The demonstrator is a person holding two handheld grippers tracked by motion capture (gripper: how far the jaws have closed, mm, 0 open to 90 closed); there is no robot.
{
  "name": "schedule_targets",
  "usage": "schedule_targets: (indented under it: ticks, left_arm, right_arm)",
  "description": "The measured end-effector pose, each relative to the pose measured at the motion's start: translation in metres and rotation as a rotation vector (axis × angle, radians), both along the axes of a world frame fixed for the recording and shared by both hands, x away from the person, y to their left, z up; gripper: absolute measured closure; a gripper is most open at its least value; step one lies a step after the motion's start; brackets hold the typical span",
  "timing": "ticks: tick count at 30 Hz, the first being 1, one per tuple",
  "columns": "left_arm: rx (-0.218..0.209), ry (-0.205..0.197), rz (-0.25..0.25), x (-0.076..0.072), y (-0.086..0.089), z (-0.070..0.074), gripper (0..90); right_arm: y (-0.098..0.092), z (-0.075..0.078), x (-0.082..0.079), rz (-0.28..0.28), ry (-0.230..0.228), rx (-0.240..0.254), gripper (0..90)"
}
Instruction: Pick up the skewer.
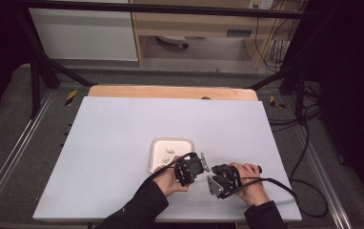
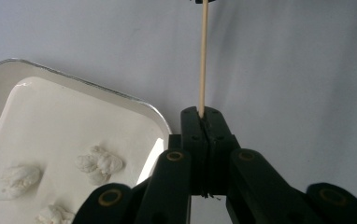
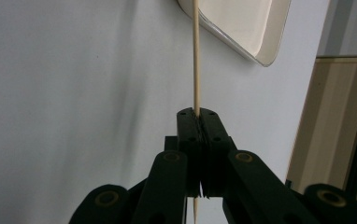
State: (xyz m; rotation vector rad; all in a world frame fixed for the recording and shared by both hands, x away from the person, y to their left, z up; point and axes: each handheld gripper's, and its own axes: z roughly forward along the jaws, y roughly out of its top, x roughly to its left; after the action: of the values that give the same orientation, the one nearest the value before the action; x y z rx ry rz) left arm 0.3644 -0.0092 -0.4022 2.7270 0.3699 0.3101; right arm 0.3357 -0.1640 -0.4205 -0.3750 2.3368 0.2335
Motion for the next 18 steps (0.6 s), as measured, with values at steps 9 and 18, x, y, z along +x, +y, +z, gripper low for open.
schedule_targets:
  ticks: [9, 18]
  left_arm:
    - [-0.001, 0.008, -0.007, -0.0014, 0.0006, 0.0012, 89.2]
    - [-0.008, -0.004, 0.008, -0.0001, 0.0052, 0.004, 89.2]
  right_arm:
    - [-0.0006, 0.001, -0.0017, 0.008, 0.0, 0.006, 88.6]
    - [-0.0029, 0.0072, 0.0001, -0.014, 0.007, 0.08, 76.6]
